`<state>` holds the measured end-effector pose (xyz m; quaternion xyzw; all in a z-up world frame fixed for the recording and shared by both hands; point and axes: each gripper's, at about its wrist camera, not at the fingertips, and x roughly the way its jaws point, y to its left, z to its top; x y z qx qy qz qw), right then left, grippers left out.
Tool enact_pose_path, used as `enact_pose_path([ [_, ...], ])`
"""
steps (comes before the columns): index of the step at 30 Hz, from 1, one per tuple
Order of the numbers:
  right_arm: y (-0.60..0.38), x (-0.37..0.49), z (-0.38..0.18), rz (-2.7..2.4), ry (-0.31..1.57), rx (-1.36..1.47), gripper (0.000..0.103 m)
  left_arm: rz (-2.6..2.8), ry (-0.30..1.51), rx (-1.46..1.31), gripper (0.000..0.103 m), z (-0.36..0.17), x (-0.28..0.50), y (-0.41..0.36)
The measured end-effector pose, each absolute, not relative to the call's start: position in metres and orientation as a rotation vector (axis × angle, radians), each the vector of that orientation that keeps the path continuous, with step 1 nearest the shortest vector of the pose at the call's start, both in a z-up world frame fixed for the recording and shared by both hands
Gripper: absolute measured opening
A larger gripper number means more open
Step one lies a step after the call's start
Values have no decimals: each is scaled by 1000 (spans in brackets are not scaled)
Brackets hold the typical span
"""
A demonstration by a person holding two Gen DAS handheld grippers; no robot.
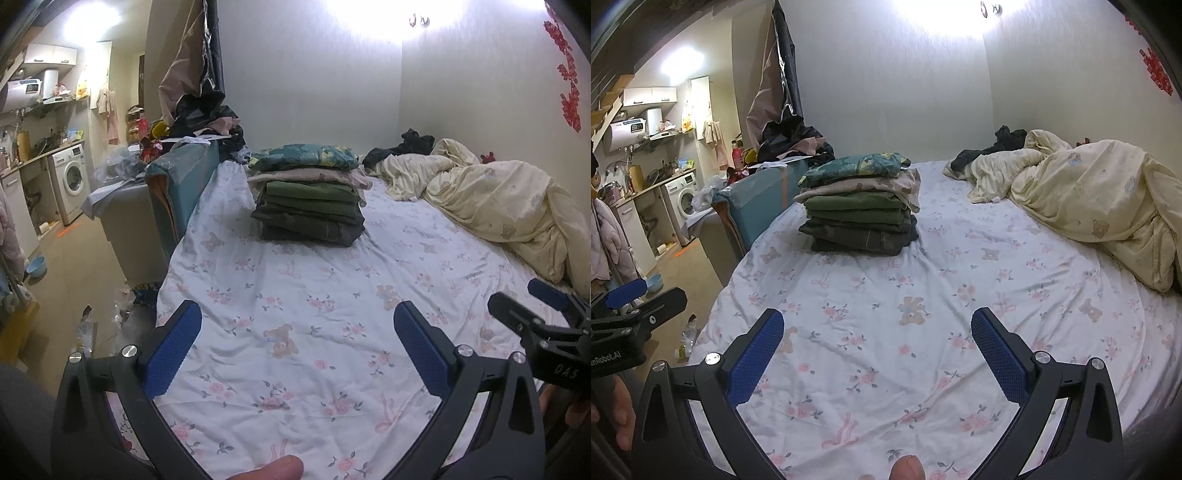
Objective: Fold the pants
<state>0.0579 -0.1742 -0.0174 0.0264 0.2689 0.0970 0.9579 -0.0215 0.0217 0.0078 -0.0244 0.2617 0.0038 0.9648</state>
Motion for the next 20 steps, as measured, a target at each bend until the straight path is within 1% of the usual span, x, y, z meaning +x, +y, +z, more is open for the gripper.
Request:
enact_pose_path([
  [20,-166,54,-21,205,564,54,103,-10,530,-47,103,9,-20,23],
])
